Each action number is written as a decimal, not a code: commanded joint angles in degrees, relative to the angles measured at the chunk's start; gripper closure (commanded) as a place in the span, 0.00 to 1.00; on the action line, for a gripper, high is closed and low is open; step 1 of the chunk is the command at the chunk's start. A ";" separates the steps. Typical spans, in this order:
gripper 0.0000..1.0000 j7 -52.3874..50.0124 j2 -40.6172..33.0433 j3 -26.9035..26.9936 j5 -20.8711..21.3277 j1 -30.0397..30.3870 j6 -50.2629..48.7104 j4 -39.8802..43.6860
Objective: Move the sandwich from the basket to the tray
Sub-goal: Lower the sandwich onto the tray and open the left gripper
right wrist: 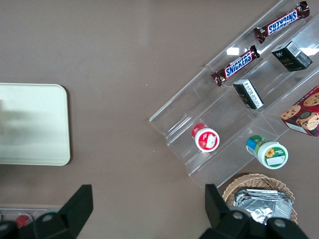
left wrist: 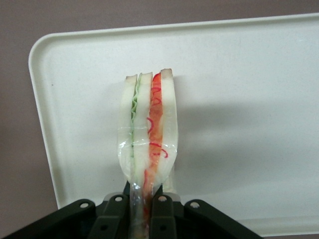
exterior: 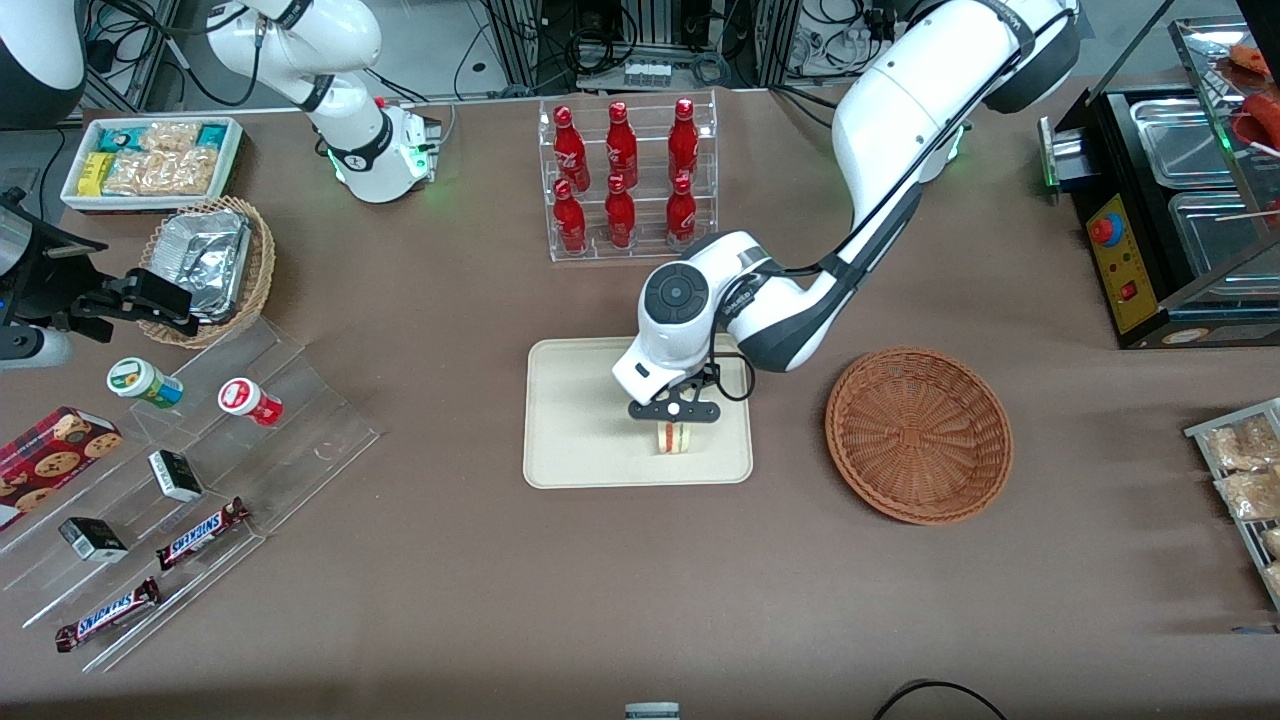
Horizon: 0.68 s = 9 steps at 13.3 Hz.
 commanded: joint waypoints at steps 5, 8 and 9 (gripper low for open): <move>0.08 -0.64 2.23 0.34 1.26 -0.97 0.58 1.98; 0.01 -0.72 1.09 0.34 1.34 -0.79 0.14 2.67; 0.01 -0.81 -0.40 0.34 1.61 -0.70 -0.82 4.33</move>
